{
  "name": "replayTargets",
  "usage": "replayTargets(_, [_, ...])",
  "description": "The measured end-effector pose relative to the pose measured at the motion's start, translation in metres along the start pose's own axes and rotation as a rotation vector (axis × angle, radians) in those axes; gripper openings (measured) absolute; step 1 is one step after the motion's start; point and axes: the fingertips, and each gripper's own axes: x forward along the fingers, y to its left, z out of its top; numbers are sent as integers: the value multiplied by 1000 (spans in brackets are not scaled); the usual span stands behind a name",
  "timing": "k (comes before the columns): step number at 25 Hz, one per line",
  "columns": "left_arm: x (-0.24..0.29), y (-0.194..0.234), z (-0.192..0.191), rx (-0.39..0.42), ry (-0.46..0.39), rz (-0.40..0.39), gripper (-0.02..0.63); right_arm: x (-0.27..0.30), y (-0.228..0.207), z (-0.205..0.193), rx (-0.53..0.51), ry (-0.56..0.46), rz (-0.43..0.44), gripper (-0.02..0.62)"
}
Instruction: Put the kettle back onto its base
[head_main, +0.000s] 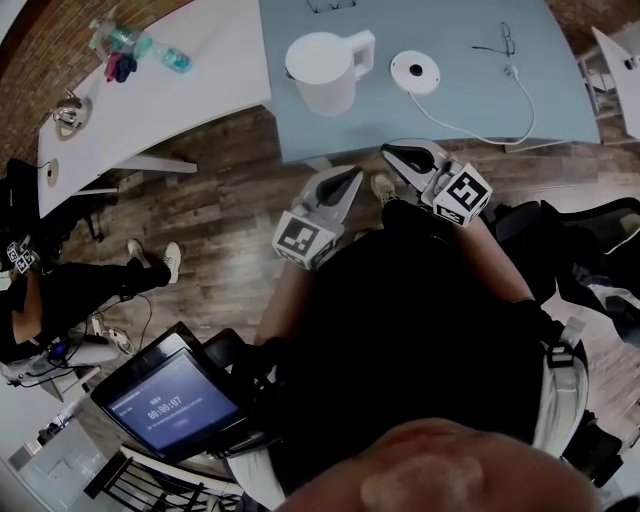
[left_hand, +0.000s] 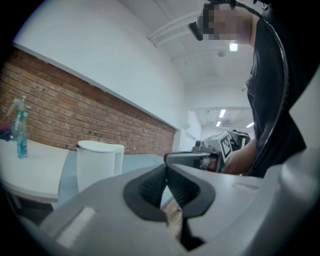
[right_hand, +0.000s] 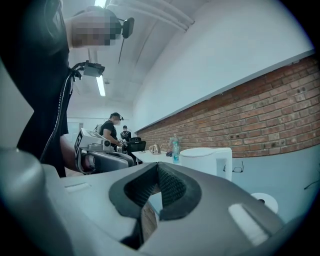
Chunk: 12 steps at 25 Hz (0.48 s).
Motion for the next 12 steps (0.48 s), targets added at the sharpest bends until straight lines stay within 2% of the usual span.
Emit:
replayTargets(4, [13,26,-4,16,-16,19,2,13,-23,1,-5,8,14,5])
replayTargets(12, [34,43,3,-5,-11,56,2,22,-51,4,-2,17,44,5])
